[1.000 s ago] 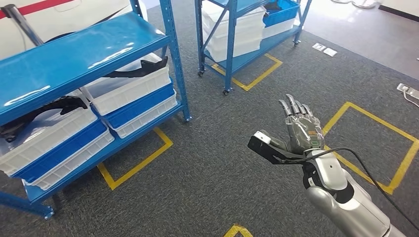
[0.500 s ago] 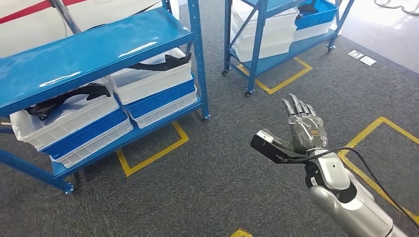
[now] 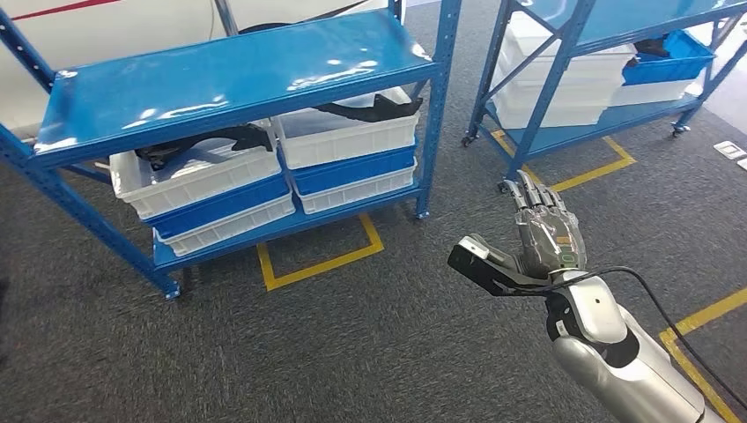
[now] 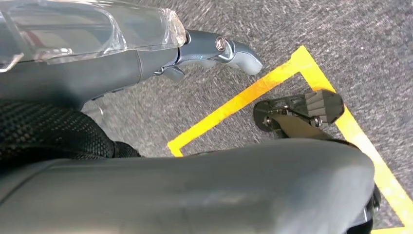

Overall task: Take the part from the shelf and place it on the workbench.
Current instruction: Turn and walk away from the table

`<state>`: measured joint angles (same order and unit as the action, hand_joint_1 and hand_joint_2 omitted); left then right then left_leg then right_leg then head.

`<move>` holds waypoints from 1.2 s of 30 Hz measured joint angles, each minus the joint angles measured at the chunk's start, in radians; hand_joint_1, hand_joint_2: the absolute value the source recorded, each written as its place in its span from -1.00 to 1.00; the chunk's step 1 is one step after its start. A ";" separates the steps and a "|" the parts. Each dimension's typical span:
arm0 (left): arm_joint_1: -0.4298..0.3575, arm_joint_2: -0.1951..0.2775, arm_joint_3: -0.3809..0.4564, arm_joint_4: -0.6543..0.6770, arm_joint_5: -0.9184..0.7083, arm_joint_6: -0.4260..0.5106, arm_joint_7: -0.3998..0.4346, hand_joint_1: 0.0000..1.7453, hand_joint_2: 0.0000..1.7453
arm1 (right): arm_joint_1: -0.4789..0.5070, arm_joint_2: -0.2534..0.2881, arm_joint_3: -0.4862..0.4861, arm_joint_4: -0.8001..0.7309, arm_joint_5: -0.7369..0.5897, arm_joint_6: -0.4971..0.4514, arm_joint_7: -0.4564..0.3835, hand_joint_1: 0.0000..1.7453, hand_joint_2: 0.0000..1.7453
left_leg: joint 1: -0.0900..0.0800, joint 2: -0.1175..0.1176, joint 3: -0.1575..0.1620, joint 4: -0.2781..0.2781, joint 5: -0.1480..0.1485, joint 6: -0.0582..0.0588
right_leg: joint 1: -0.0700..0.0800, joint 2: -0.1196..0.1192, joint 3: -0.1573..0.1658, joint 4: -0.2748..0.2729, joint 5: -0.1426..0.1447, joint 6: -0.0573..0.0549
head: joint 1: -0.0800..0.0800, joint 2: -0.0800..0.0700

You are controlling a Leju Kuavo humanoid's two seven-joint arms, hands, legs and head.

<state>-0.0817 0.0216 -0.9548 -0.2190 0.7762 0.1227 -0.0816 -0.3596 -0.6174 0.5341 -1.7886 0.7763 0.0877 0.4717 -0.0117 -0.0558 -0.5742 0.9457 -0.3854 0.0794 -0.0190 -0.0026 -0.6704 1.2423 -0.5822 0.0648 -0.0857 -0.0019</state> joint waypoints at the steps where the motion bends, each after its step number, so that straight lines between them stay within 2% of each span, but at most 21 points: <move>1: 0.000 -0.001 0.000 0.000 0.000 0.000 0.000 -1.00 -1.00 | 0.000 0.000 0.000 0.000 0.000 0.000 0.001 -1.00 -1.00 | 0.004 -0.017 0.001 0.003 -0.002 -0.004 | -0.005 0.004 0.013 -0.042 0.034 0.005 | 0.000 0.000; 3: -0.003 -0.001 0.000 0.000 0.000 0.001 0.000 -1.00 -1.00 | -0.001 -0.001 -0.001 -0.001 0.000 0.000 0.002 -1.00 -1.00 | 0.010 -0.048 -0.002 0.016 -0.010 -0.017 | -0.016 0.039 0.069 -0.173 0.100 0.018 | 0.000 0.000; 4: -0.004 0.000 0.000 0.000 0.001 0.002 -0.001 -1.00 -1.00 | -0.002 -0.002 -0.001 -0.002 0.000 0.001 0.003 -1.00 -1.00 | 0.012 -0.061 -0.006 0.024 -0.015 -0.025 | -0.019 0.055 0.089 -0.218 0.116 0.017 | 0.001 0.000; 6: -0.006 0.000 0.001 0.000 0.002 0.004 -0.002 -1.00 -1.00 | -0.004 -0.003 -0.003 -0.003 0.000 0.004 0.004 -1.00 -1.00 | 0.012 -0.082 -0.015 0.031 -0.017 -0.037 | -0.017 0.064 0.100 -0.241 0.115 0.003 | 0.001 0.000; 8: -0.004 0.000 0.001 0.000 0.002 0.005 -0.003 -1.00 -1.00 | -0.008 -0.005 -0.004 -0.005 -0.001 0.006 0.005 -1.00 -1.00 | 0.014 -0.087 -0.021 0.034 -0.018 -0.043 | -0.015 0.038 0.101 -0.242 0.117 -0.016 | 0.001 0.000; 10: -0.003 0.001 0.001 0.000 0.004 0.006 -0.003 -1.00 -1.00 | -0.014 -0.006 -0.007 -0.007 -0.003 0.007 0.005 -1.00 -1.00 | 0.013 -0.033 -0.045 0.086 -0.046 -0.050 | -0.014 0.016 0.104 -0.244 0.117 -0.029 | -0.002 0.000; 12: -0.006 0.000 0.001 0.000 0.006 0.006 -0.003 -1.00 -1.00 | -0.015 -0.008 -0.010 -0.009 -0.008 0.006 0.005 -1.00 -1.00 | 0.012 0.029 -0.110 0.217 -0.108 -0.058 | -0.011 -0.004 0.106 -0.244 0.113 -0.038 | -0.005 0.000; 14: -0.008 0.000 0.001 0.000 0.010 0.006 -0.001 -1.00 -1.00 | -0.014 -0.009 -0.011 -0.009 -0.028 0.000 0.001 -1.00 -1.00 | 0.015 0.043 -0.172 0.334 -0.147 -0.059 | -0.009 -0.024 0.108 -0.244 0.109 -0.041 | -0.006 0.000; 15: -0.008 0.000 0.001 0.000 0.012 0.006 0.001 -1.00 -1.00 | -0.013 -0.009 -0.012 -0.009 -0.042 -0.003 -0.002 -1.00 -1.00 | 0.014 0.044 -0.180 0.344 -0.141 -0.058 | -0.008 -0.033 0.111 -0.244 0.106 -0.041 | -0.006 0.000; 16: -0.008 0.000 0.001 0.000 0.014 0.006 0.004 -1.00 -1.00 | -0.013 -0.009 -0.013 -0.009 -0.059 -0.005 -0.002 -1.00 -0.50 | 0.013 0.045 -0.165 0.310 -0.116 -0.053 | -0.008 -0.039 0.114 -0.244 0.103 -0.040 | -0.006 0.000; 19: -0.008 0.001 0.002 0.000 0.022 0.006 0.030 -1.00 0.50 | -0.009 -0.007 -0.023 -0.006 -0.133 -0.017 0.019 -1.00 1.00 | 0.000 0.064 -0.063 0.098 -0.020 -0.025 | -0.004 -0.056 0.127 -0.246 0.093 -0.035 | -0.006 0.000; 20: -0.007 0.001 0.002 0.000 0.027 0.007 0.041 -1.00 1.00 | -0.003 -0.005 -0.028 -0.001 -0.168 -0.030 0.026 -1.00 1.00 | -0.005 0.071 -0.043 0.056 -0.008 -0.018 | -0.003 -0.060 0.130 -0.247 0.090 -0.033 | -0.006 0.000; 21: -0.006 0.001 0.002 0.000 0.032 0.009 0.051 -1.00 1.00 | 0.008 -0.001 -0.034 0.008 -0.215 -0.053 0.025 -1.00 0.50 | -0.009 0.074 -0.035 0.038 -0.008 -0.015 | -0.003 -0.064 0.132 -0.249 0.088 -0.029 | -0.006 0.000; 24: -0.006 0.001 0.005 0.000 0.048 0.017 0.074 -1.00 1.00 | 0.081 0.033 -0.064 0.090 -0.407 -0.164 -0.048 -1.00 0.50 | -0.002 0.058 -0.017 0.013 -0.007 -0.015 | -0.001 -0.066 0.148 -0.258 0.081 -0.015 | -0.004 0.000; 25: -0.008 0.001 0.006 0.000 0.052 0.018 0.082 -1.00 1.00 | 0.110 0.052 -0.075 0.147 -0.470 -0.207 -0.092 -1.00 1.00 | 0.003 0.050 -0.006 0.001 -0.003 -0.012 | -0.001 -0.052 0.144 -0.240 0.069 -0.011 | -0.002 0.000; 27: -0.013 -0.001 0.007 0.000 0.055 0.018 0.094 -1.00 1.00 | 0.159 0.095 -0.095 0.301 -0.576 -0.280 -0.191 -1.00 1.00 | 0.006 0.035 0.006 -0.010 -0.001 -0.007 | -0.003 -0.016 0.095 -0.142 0.026 -0.006 | 0.002 0.000; 29: -0.016 -0.002 0.008 0.000 0.055 0.017 0.105 -1.00 1.00 | 0.199 0.142 -0.112 0.491 -0.673 -0.327 -0.311 -1.00 1.00 | 0.005 0.019 0.008 -0.010 -0.003 -0.004 | -0.004 -0.004 0.017 -0.025 -0.008 -0.001 | 0.004 0.000; 31: -0.016 -0.003 0.008 0.000 0.057 0.015 0.111 -1.00 1.00 | 0.238 0.192 -0.131 0.686 -0.764 -0.347 -0.412 -1.00 1.00 | 0.005 0.003 0.012 -0.009 -0.008 -0.006 | -0.007 -0.003 -0.005 -0.031 0.029 0.002 | 0.006 0.000; 33: -0.015 -0.002 0.009 0.000 0.062 0.012 0.112 -1.00 1.00 | 0.274 0.240 -0.154 0.853 -0.834 -0.350 -0.448 -1.00 1.00 | 0.005 -0.010 0.018 -0.003 -0.018 -0.013 | -0.011 -0.003 0.042 -0.158 0.104 0.004 | 0.006 0.000; 35: -0.016 0.002 0.010 0.000 0.068 0.008 0.112 -1.00 1.00 | 0.297 0.286 -0.180 0.995 -0.885 -0.346 -0.433 -1.00 1.00 | 0.001 -0.016 0.021 0.006 -0.033 -0.025 | -0.011 0.001 0.080 -0.247 0.141 -0.005 | 0.008 0.000; 36: -0.017 0.004 0.010 0.000 0.071 0.005 0.112 -1.00 1.00 | 0.303 0.308 -0.194 1.055 -0.913 -0.341 -0.408 -1.00 0.50 | -0.001 -0.016 0.022 0.008 -0.038 -0.030 | -0.010 0.004 0.084 -0.257 0.141 -0.013 | 0.008 0.000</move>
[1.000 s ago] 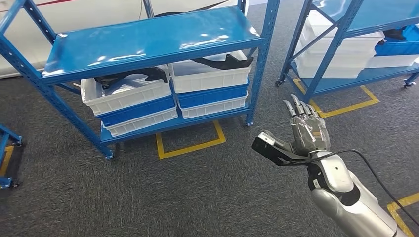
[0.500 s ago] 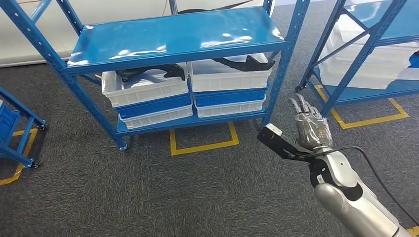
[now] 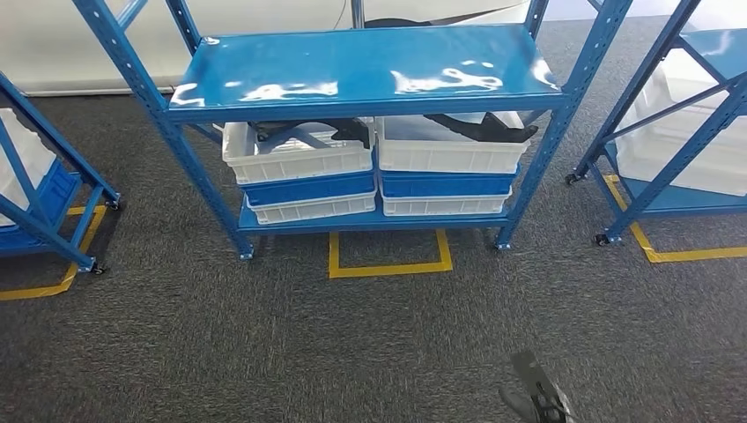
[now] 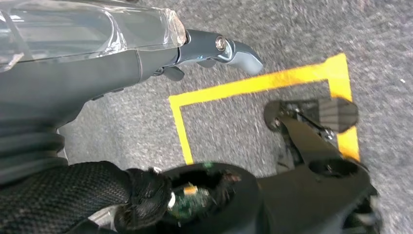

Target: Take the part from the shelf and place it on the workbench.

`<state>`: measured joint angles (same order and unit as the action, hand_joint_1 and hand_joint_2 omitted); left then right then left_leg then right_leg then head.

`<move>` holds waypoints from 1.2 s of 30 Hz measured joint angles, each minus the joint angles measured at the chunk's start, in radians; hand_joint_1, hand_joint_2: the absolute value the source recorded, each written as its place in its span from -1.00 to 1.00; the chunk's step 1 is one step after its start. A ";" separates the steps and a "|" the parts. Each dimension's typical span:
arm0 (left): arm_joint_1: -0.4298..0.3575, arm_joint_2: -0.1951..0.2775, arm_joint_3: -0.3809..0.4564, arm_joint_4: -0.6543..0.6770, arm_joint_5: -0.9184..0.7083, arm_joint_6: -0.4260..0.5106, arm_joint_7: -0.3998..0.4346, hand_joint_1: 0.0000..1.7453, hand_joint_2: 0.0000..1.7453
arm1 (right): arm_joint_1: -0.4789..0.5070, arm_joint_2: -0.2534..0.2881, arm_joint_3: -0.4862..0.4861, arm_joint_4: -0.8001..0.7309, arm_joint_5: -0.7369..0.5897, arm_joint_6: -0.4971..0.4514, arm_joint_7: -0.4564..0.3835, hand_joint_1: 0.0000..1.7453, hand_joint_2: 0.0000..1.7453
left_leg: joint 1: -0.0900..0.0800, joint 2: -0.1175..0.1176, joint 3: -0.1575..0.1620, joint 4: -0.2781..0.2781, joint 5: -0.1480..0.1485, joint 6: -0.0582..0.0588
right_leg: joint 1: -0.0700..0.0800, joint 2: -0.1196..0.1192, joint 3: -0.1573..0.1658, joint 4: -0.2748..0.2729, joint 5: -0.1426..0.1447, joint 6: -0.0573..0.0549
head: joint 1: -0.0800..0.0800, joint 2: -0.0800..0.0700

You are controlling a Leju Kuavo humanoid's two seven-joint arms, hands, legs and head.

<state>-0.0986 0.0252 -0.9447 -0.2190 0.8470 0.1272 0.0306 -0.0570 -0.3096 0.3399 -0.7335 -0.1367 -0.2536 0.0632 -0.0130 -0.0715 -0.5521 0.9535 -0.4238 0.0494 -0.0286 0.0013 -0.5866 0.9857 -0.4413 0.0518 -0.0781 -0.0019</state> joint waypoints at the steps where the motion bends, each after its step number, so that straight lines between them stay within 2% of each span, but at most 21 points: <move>1: -0.001 0.002 0.000 0.000 0.004 -0.003 0.000 -1.00 1.00 | 0.003 0.020 -0.015 0.050 -0.029 0.006 0.035 -1.00 0.00 | -0.001 0.001 0.001 0.001 -0.004 -0.004 | 0.002 0.002 0.001 -0.002 0.000 -0.008 | 0.000 0.000; 3: -0.002 0.006 0.001 0.000 0.012 -0.009 0.003 -1.00 1.00 | 0.007 0.058 -0.049 0.134 -0.078 0.021 0.102 -1.00 0.00 | 0.002 0.011 0.001 0.011 -0.017 -0.012 | 0.002 0.003 0.003 -0.001 -0.002 -0.021 | -0.002 0.000; 5: -0.005 0.009 0.001 0.000 0.017 -0.011 0.019 -1.00 1.00 | 0.008 0.091 -0.079 0.204 -0.099 0.029 0.157 -1.00 1.00 | 0.006 0.035 -0.029 0.086 -0.063 -0.024 | 0.000 0.003 0.007 -0.003 -0.003 -0.031 | -0.003 0.000; 7: -0.007 0.010 0.002 0.000 0.020 -0.008 0.041 -1.00 1.00 | 0.007 0.121 -0.102 0.261 -0.105 0.031 0.201 -1.00 1.00 | 0.008 0.053 -0.094 0.228 -0.130 -0.033 | 0.002 0.001 0.010 -0.003 -0.006 -0.036 | -0.005 0.000; 8: -0.009 0.011 0.003 0.000 0.021 -0.007 0.051 -1.00 1.00 | 0.007 0.135 -0.113 0.288 -0.107 0.034 0.217 -1.00 1.00 | 0.009 0.056 -0.123 0.287 -0.150 -0.035 | 0.002 -0.001 0.012 -0.003 -0.008 -0.037 | -0.005 0.000; 9: -0.011 0.011 0.004 0.000 0.022 -0.006 0.059 -1.00 1.00 | 0.007 0.148 -0.122 0.311 -0.109 0.037 0.228 -1.00 1.00 | 0.009 0.056 -0.133 0.310 -0.150 -0.035 | 0.002 -0.002 0.015 -0.003 -0.010 -0.038 | -0.005 0.000; 10: -0.014 0.011 0.006 0.000 0.022 -0.006 0.066 -1.00 1.00 | 0.006 0.160 -0.130 0.332 -0.111 0.041 0.235 -1.00 1.00 | 0.009 0.057 -0.123 0.289 -0.131 -0.033 | 0.003 -0.003 0.019 -0.003 -0.011 -0.038 | -0.005 0.000; 12: -0.016 0.011 0.008 0.000 0.022 -0.005 0.078 -1.00 1.00 | 0.005 0.183 -0.146 0.365 -0.115 0.048 0.243 -1.00 1.00 | 0.007 0.059 -0.052 0.148 -0.060 -0.021 | 0.004 -0.003 0.028 -0.003 -0.015 -0.036 | -0.005 0.000; 14: -0.017 0.011 0.009 0.000 0.022 -0.005 0.084 -1.00 1.00 | 0.003 0.203 -0.157 0.390 -0.116 0.051 0.246 -1.00 1.00 | 0.001 0.063 0.006 0.028 -0.019 -0.009 | 0.007 -0.001 0.033 -0.003 -0.019 -0.031 | -0.005 0.000; 16: -0.016 0.012 0.009 0.000 0.023 -0.004 0.086 -1.00 1.00 | 0.001 0.218 -0.167 0.411 -0.116 0.054 0.246 -1.00 1.00 | -0.006 0.065 0.015 0.003 -0.018 -0.004 | 0.008 -0.002 0.035 -0.005 -0.021 -0.021 | -0.005 0.000; 19: -0.014 0.012 0.009 0.000 0.025 -0.003 0.087 -1.00 1.00 | -0.004 0.231 -0.180 0.435 -0.116 0.055 0.247 -1.00 1.00 | 0.000 0.064 0.029 -0.016 -0.008 0.008 | 0.008 -0.002 0.031 0.014 -0.040 -0.006 | -0.004 0.000; 20: -0.014 0.012 0.010 0.000 0.025 -0.003 0.087 -1.00 1.00 | -0.006 0.234 -0.183 0.441 -0.117 0.055 0.247 -1.00 1.00 | 0.004 0.064 0.034 -0.022 -0.004 0.013 | 0.008 -0.002 0.014 0.055 -0.064 -0.003 | -0.002 0.000; 22: -0.014 0.012 0.010 0.000 0.025 -0.003 0.087 -1.00 1.00 | -0.008 0.238 -0.190 0.455 -0.119 0.057 0.245 -1.00 1.00 | 0.005 0.065 0.036 -0.024 -0.003 0.018 | 0.008 -0.001 -0.049 0.187 -0.129 0.000 | 0.001 0.000; 23: -0.014 0.012 0.010 0.000 0.026 -0.003 0.087 -1.00 1.00 | -0.008 0.239 -0.193 0.461 -0.122 0.057 0.244 -1.00 1.00 | 0.004 0.065 0.037 -0.023 -0.003 0.019 | 0.008 -0.001 -0.080 0.247 -0.149 0.003 | 0.001 0.000; 24: -0.013 0.011 0.010 0.000 0.026 -0.003 0.087 -1.00 1.00 | -0.008 0.240 -0.197 0.466 -0.125 0.058 0.241 -1.00 1.00 | 0.005 0.064 0.037 -0.023 -0.004 0.019 | 0.007 -0.001 -0.096 0.273 -0.149 0.005 | 0.001 0.000; 25: -0.013 0.011 0.010 0.000 0.027 -0.004 0.089 -1.00 1.00 | -0.008 0.240 -0.200 0.470 -0.129 0.058 0.237 -1.00 1.00 | 0.006 0.063 0.039 -0.022 -0.006 0.017 | 0.006 -0.002 -0.091 0.258 -0.129 0.007 | 0.001 0.000; 27: -0.013 0.011 0.010 0.000 0.029 -0.007 0.095 -1.00 1.00 | -0.008 0.240 -0.207 0.476 -0.135 0.060 0.225 -1.00 1.00 | 0.008 0.060 0.044 -0.018 -0.012 0.010 | 0.002 -0.001 -0.031 0.127 -0.057 0.010 | 0.002 0.000; 29: -0.014 0.012 0.011 0.000 0.025 -0.013 0.105 -1.00 1.00 | -0.008 0.241 -0.211 0.481 -0.136 0.062 0.212 -1.00 1.00 | 0.006 0.059 0.044 -0.009 -0.022 -0.001 | 0.002 0.002 0.023 0.015 -0.015 0.005 | 0.002 0.000; 33: -0.006 0.011 0.041 0.000 -0.039 -0.029 0.112 -1.00 1.00 | 0.004 0.246 -0.218 0.487 -0.121 0.073 0.182 -1.00 1.00 | 0.006 0.059 0.044 -0.001 -0.035 -0.015 | 0.007 0.004 0.034 -0.008 -0.014 -0.022 | 0.001 0.000; 34: -0.002 0.011 0.053 -0.001 -0.062 -0.032 0.109 -1.00 1.00 | 0.007 0.247 -0.221 0.487 -0.113 0.078 0.175 -1.00 1.00 | 0.009 0.060 0.036 0.020 -0.049 -0.020 | 0.005 0.002 0.034 -0.008 -0.013 -0.028 | 0.000 0.000; 36: 0.009 0.011 0.081 -0.001 -0.104 -0.039 0.099 -1.00 1.00 | 0.013 0.249 -0.226 0.487 -0.099 0.088 0.160 -1.00 1.00 | 0.012 0.062 -0.008 0.125 -0.110 -0.032 | 0.004 -0.003 0.035 -0.009 -0.013 -0.035 | -0.003 0.000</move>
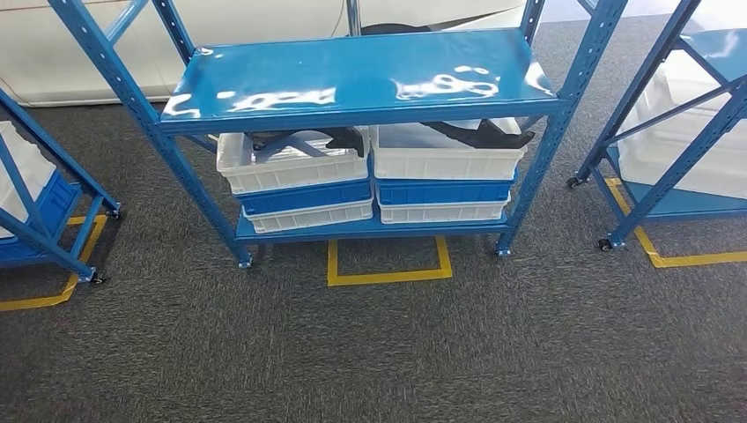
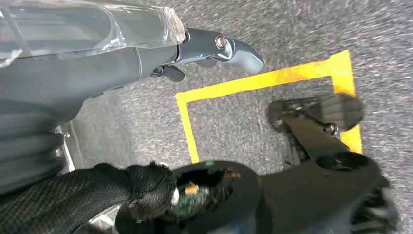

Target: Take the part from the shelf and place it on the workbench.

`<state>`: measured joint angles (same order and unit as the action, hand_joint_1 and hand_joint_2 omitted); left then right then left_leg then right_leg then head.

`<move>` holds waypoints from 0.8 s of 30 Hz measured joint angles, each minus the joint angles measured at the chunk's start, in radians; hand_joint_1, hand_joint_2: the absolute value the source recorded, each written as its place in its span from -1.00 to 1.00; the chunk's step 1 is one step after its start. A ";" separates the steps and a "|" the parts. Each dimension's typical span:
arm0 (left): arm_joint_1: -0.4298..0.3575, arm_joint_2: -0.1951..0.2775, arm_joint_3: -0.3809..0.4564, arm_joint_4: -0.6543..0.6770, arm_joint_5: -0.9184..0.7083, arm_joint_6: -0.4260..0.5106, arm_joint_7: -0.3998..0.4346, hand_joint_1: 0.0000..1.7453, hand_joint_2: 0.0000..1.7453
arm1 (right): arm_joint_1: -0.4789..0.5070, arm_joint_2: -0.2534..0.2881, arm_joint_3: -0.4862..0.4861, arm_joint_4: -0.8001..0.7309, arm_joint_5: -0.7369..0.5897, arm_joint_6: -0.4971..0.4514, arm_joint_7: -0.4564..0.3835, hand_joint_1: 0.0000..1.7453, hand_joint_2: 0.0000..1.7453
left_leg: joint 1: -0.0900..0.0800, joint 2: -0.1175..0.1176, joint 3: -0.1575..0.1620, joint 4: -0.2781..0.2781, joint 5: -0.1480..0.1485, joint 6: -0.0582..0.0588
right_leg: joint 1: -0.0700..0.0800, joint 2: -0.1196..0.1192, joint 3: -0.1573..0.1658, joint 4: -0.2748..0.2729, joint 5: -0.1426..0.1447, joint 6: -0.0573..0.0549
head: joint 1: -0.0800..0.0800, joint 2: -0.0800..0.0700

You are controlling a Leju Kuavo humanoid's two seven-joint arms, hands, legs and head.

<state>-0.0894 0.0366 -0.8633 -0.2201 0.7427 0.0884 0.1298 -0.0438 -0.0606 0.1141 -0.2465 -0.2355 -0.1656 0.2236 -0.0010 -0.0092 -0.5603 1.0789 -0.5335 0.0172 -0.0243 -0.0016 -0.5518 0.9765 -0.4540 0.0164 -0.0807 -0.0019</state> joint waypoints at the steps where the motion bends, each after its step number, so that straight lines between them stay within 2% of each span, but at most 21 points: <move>1: 0.005 0.000 0.016 0.000 -0.021 -0.005 -0.005 -1.00 1.00 | 0.002 0.000 -0.002 0.000 0.008 0.005 -0.007 -1.00 1.00 | 0.001 0.001 -0.032 0.074 -0.035 -0.005 | 0.001 -0.004 0.000 0.000 -0.001 -0.003 | -0.001 0.000; 2: 0.010 0.000 0.033 -0.001 -0.042 -0.010 -0.010 -1.00 1.00 | 0.003 0.001 -0.004 -0.002 0.015 0.011 -0.014 -1.00 1.00 | 0.001 0.001 -0.058 0.137 -0.060 -0.008 | 0.002 -0.007 0.001 0.000 -0.002 -0.003 | -0.002 0.000; 3: 0.016 0.000 0.052 -0.001 -0.064 -0.015 -0.016 -1.00 1.00 | 0.003 0.003 -0.006 -0.006 0.022 0.016 -0.022 -1.00 1.00 | -0.001 0.001 -0.067 0.170 -0.066 -0.007 | 0.004 -0.010 0.003 0.000 -0.003 -0.004 | -0.002 0.000; 4: 0.022 0.000 0.071 -0.001 -0.087 -0.018 -0.020 -1.00 1.00 | 0.001 0.004 -0.008 -0.012 0.029 0.021 -0.029 -1.00 1.00 | -0.002 0.001 -0.057 0.159 -0.053 -0.005 | 0.005 -0.012 0.005 0.000 -0.004 -0.003 | -0.002 0.000; 5: 0.029 0.000 0.089 -0.002 -0.109 -0.019 -0.023 -1.00 1.00 | -0.001 0.006 -0.010 -0.020 0.037 0.026 -0.036 -1.00 1.00 | -0.004 0.002 -0.028 0.109 -0.024 -0.001 | 0.005 -0.012 0.008 0.000 -0.005 -0.002 | -0.003 0.000; 6: 0.038 0.000 0.106 -0.002 -0.131 -0.019 -0.026 -1.00 1.00 | -0.003 0.008 -0.012 -0.028 0.043 0.031 -0.043 -1.00 1.00 | -0.005 0.004 0.012 0.033 0.012 0.004 | 0.005 -0.012 0.010 0.000 -0.006 -0.001 | -0.003 0.000; 8: 0.059 -0.001 0.141 -0.002 -0.174 -0.023 -0.034 -1.00 1.00 | -0.007 0.010 -0.015 -0.044 0.058 0.040 -0.056 -1.00 1.00 | -0.010 0.007 0.068 -0.094 0.053 0.013 | 0.008 -0.013 0.009 0.000 -0.005 0.004 | -0.003 0.000; 9: 0.068 -0.001 0.161 -0.002 -0.196 -0.026 -0.039 -1.00 1.00 | -0.006 0.011 -0.017 -0.051 0.064 0.045 -0.063 -1.00 1.00 | -0.013 0.007 0.078 -0.124 0.057 0.017 | 0.008 -0.013 0.007 0.000 -0.004 0.008 | -0.003 0.000; 12: 0.085 -0.004 0.224 -0.007 -0.266 -0.037 -0.053 -1.00 1.00 | 0.005 0.014 -0.024 -0.069 0.087 0.061 -0.083 -1.00 1.00 | -0.018 0.005 0.081 -0.141 0.061 0.035 | 0.005 -0.016 0.006 0.000 -0.004 0.024 | -0.002 0.000; 13: 0.089 -0.006 0.246 -0.011 -0.292 -0.039 -0.056 -1.00 1.00 | 0.013 0.015 -0.026 -0.072 0.094 0.066 -0.090 -1.00 1.00 | -0.017 0.005 0.085 -0.146 0.064 0.042 | 0.004 -0.014 0.001 0.015 -0.016 0.028 | -0.001 0.000; 15: 0.095 -0.010 0.287 -0.021 -0.342 -0.044 -0.063 -1.00 1.00 | 0.037 0.017 -0.029 -0.074 0.109 0.076 -0.103 -1.00 1.00 | -0.015 0.008 0.091 -0.153 0.070 0.054 | 0.005 -0.008 -0.040 0.108 -0.071 0.032 | 0.001 0.000; 17: 0.100 -0.014 0.327 -0.036 -0.388 -0.048 -0.069 -1.00 1.00 | 0.071 0.020 -0.031 -0.073 0.122 0.086 -0.115 -1.00 1.00 | -0.016 0.010 0.091 -0.153 0.069 0.059 | 0.006 -0.005 -0.108 0.248 -0.131 0.033 | 0.003 0.000; 18: 0.102 -0.016 0.346 -0.046 -0.408 -0.050 -0.071 -1.00 1.00 | 0.089 0.021 -0.034 -0.072 0.128 0.090 -0.120 -1.00 1.00 | -0.017 0.010 0.092 -0.153 0.068 0.060 | 0.006 -0.004 -0.129 0.289 -0.138 0.033 | 0.003 0.000; 19: 0.102 -0.018 0.365 -0.058 -0.428 -0.051 -0.074 -1.00 1.00 | 0.108 0.022 -0.037 -0.069 0.133 0.094 -0.125 -1.00 1.00 | -0.018 0.010 0.093 -0.153 0.066 0.060 | 0.006 -0.004 -0.132 0.291 -0.125 0.032 | 0.003 0.000; 20: 0.102 -0.018 0.383 -0.071 -0.445 -0.052 -0.077 -1.00 1.00 | 0.126 0.022 -0.040 -0.065 0.138 0.097 -0.130 -1.00 1.00 | -0.018 0.010 0.096 -0.152 0.064 0.058 | 0.006 -0.004 -0.114 0.250 -0.094 0.031 | 0.004 0.000; 22: 0.099 -0.020 0.418 -0.100 -0.478 -0.055 -0.085 -1.00 1.00 | 0.160 0.022 -0.044 -0.056 0.149 0.104 -0.139 -1.00 1.00 | -0.020 0.009 0.103 -0.151 0.057 0.052 | 0.007 -0.004 -0.044 0.104 -0.026 0.025 | 0.004 0.000; 23: 0.098 -0.020 0.436 -0.113 -0.496 -0.057 -0.088 -1.00 1.00 | 0.176 0.023 -0.046 -0.051 0.154 0.108 -0.144 -1.00 1.00 | -0.022 0.009 0.106 -0.150 0.052 0.048 | 0.008 -0.004 -0.017 0.046 -0.007 0.021 | 0.004 0.000; 24: 0.097 -0.021 0.455 -0.125 -0.516 -0.059 -0.091 -1.00 1.00 | 0.189 0.023 -0.049 -0.048 0.161 0.113 -0.150 -1.00 1.00 | -0.024 0.009 0.107 -0.149 0.048 0.044 | 0.009 -0.003 0.000 0.012 0.000 0.018 | 0.004 0.000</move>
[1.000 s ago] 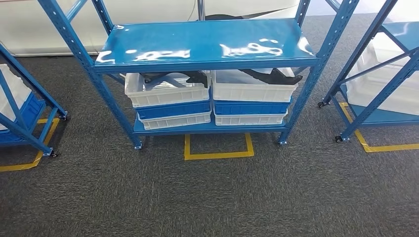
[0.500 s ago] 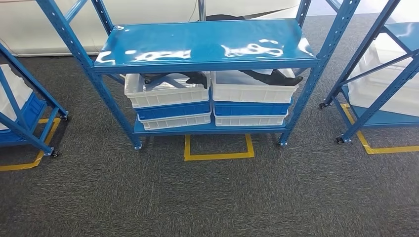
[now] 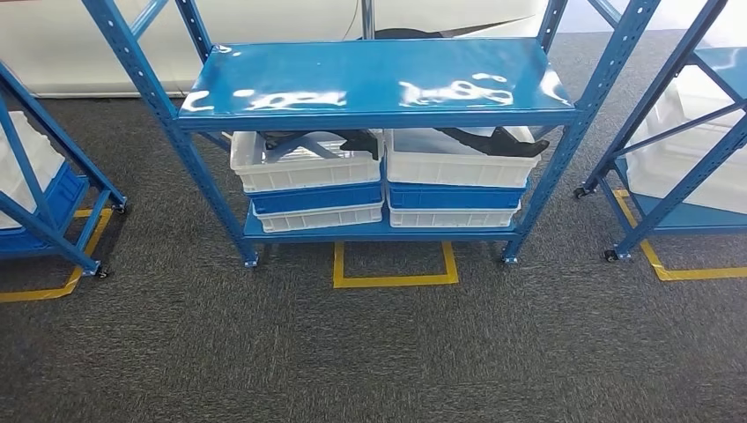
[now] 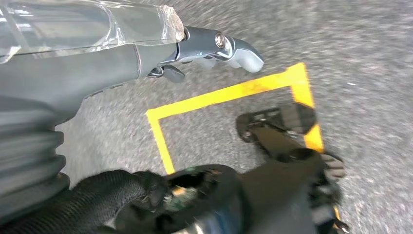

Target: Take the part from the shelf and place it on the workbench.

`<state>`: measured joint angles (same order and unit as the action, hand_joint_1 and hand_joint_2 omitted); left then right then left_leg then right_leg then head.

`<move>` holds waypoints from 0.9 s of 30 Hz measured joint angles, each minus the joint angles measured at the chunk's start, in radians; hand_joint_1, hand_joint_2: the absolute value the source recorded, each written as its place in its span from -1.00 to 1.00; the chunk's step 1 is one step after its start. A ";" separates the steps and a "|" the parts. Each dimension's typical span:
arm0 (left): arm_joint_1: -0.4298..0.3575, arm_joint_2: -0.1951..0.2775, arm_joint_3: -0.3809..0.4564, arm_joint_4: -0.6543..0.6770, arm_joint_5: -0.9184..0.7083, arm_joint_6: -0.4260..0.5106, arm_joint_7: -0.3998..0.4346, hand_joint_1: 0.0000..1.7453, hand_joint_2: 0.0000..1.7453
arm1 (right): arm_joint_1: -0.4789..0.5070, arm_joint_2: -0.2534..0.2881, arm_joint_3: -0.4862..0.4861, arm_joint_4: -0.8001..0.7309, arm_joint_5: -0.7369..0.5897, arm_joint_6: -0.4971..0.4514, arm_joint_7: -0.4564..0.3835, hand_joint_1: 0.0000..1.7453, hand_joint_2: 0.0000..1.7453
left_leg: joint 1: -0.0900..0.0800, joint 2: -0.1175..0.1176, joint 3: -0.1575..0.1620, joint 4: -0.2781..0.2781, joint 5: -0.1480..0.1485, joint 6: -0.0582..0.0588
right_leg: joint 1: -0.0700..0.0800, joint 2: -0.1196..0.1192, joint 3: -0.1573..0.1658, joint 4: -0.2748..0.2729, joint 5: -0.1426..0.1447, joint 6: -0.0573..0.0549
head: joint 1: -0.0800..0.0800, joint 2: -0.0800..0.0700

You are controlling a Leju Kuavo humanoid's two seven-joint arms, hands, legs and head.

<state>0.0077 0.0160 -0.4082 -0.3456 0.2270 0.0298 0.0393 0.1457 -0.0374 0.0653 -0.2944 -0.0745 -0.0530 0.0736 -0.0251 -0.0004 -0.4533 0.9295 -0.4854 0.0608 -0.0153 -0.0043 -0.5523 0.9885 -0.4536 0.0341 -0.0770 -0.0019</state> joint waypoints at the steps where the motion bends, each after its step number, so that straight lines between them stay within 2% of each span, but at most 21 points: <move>1: 0.001 0.000 0.020 -0.010 -0.021 -0.002 -0.003 -1.00 1.00 | 0.011 0.001 -0.002 0.002 0.006 0.005 -0.006 -1.00 1.00 | -0.001 0.000 0.000 0.000 -0.003 -0.004 | 0.002 0.001 0.005 -0.012 -0.002 -0.004 | 0.000 0.000; 3: 0.015 0.000 0.063 -0.022 -0.064 -0.007 -0.011 -1.00 1.00 | 0.023 0.004 -0.006 0.001 0.021 0.015 -0.020 -1.00 1.00 | 0.004 0.001 0.001 0.005 -0.010 -0.013 | 0.002 0.003 0.004 -0.014 -0.001 -0.012 | 0.000 0.000; 5: 0.043 0.000 0.104 -0.026 -0.102 -0.011 -0.017 -1.00 1.00 | 0.018 0.008 -0.008 -0.010 0.033 0.024 -0.033 -1.00 1.00 | 0.008 0.000 -0.019 0.058 -0.045 -0.027 | 0.000 0.002 0.005 -0.018 0.000 -0.021 | -0.001 0.000; 6: 0.061 0.000 0.122 -0.025 -0.117 -0.012 -0.019 -1.00 1.00 | 0.010 0.010 -0.009 -0.019 0.038 0.028 -0.039 -1.00 1.00 | 0.012 0.000 -0.046 0.116 -0.076 -0.035 | -0.001 0.002 0.005 -0.019 0.000 -0.025 | -0.001 0.000; 8: 0.102 0.000 0.155 -0.021 -0.140 -0.014 -0.021 -1.00 1.00 | -0.014 0.013 -0.011 -0.042 0.047 0.033 -0.047 -1.00 1.00 | 0.019 -0.001 -0.119 0.262 -0.139 -0.048 | -0.001 0.002 0.005 -0.019 -0.001 -0.028 | -0.003 0.000; 9: 0.123 0.000 0.171 -0.015 -0.149 -0.015 -0.022 -1.00 1.00 | -0.028 0.014 -0.013 -0.056 0.050 0.034 -0.050 -1.00 1.00 | 0.023 -0.001 -0.146 0.308 -0.149 -0.052 | -0.002 0.002 0.005 -0.018 -0.001 -0.028 | -0.003 0.000; 10: 0.146 0.000 0.185 -0.008 -0.156 -0.016 -0.023 -1.00 0.50 | -0.043 0.014 -0.014 -0.071 0.052 0.036 -0.052 -1.00 1.00 | 0.027 0.000 -0.155 0.315 -0.139 -0.057 | -0.002 0.002 0.006 -0.018 -0.002 -0.029 | -0.003 0.000; 11: 0.168 0.000 0.198 0.001 -0.162 -0.018 -0.025 -1.00 0.00 | -0.059 0.015 -0.016 -0.087 0.054 0.038 -0.054 -1.00 1.00 | 0.032 0.000 -0.143 0.280 -0.112 -0.063 | -0.003 0.002 0.008 -0.018 -0.003 -0.030 | -0.003 0.000; 13: 0.206 -0.001 0.221 0.020 -0.173 -0.019 -0.027 -1.00 -1.00 | -0.090 0.016 -0.020 -0.122 0.056 0.041 -0.059 -1.00 1.00 | 0.047 0.002 -0.075 0.126 -0.037 -0.083 | 0.000 0.002 0.012 -0.016 -0.007 -0.030 | -0.004 0.000; 14: 0.220 -0.002 0.232 0.029 -0.180 -0.020 -0.029 -1.00 -1.00 | -0.101 0.016 -0.022 -0.139 0.058 0.042 -0.061 -1.00 1.00 | 0.052 0.003 -0.047 0.063 -0.009 -0.088 | 0.003 0.003 0.013 -0.014 -0.011 -0.027 | -0.004 0.000; 15: 0.229 -0.002 0.243 0.035 -0.189 -0.021 -0.030 -1.00 -1.00 | -0.108 0.015 -0.023 -0.152 0.061 0.044 -0.064 -1.00 1.00 | 0.055 0.004 -0.029 0.022 0.008 -0.087 | 0.008 0.003 0.014 -0.013 -0.013 -0.023 | -0.003 0.000; 16: 0.233 -0.003 0.253 0.039 -0.198 -0.021 -0.032 -1.00 -1.00 | -0.111 0.015 -0.025 -0.161 0.064 0.045 -0.066 -1.00 1.00 | 0.055 0.004 -0.024 0.007 0.014 -0.083 | 0.011 0.002 0.014 -0.013 -0.015 -0.020 | -0.002 0.000; 18: 0.226 -0.003 0.273 0.039 -0.213 -0.023 -0.034 -1.00 -1.00 | -0.103 0.016 -0.028 -0.166 0.070 0.048 -0.070 -1.00 1.00 | 0.048 0.001 -0.024 0.008 0.016 -0.070 | 0.010 -0.001 0.016 -0.014 -0.014 -0.014 | 0.001 0.000; 23: 0.168 -0.004 0.310 0.019 -0.226 -0.027 -0.040 -1.00 -1.00 | -0.041 0.022 -0.031 -0.158 0.073 0.052 -0.070 -1.00 1.00 | 0.040 -0.002 -0.027 0.008 0.015 -0.064 | 0.002 -0.005 0.018 -0.015 -0.010 -0.008 | 0.001 0.000; 27: 0.147 -0.004 0.329 0.007 -0.227 -0.028 -0.041 -1.00 1.00 | -0.006 0.024 -0.033 -0.151 0.073 0.053 -0.070 -1.00 1.00 | 0.039 0.003 -0.027 0.009 0.014 -0.061 | 0.001 0.000 0.016 -0.015 -0.009 -0.007 | 0.001 0.000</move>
<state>0.1548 0.0121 -0.0793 -0.3388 0.0004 0.0020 -0.0019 0.1400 -0.0137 0.0320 -0.4458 -0.0011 0.0000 0.0031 0.0139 0.0026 -0.4803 0.9382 -0.4710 -0.0005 -0.0147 -0.0042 -0.5367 0.9736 -0.4628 0.0271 -0.0755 -0.0019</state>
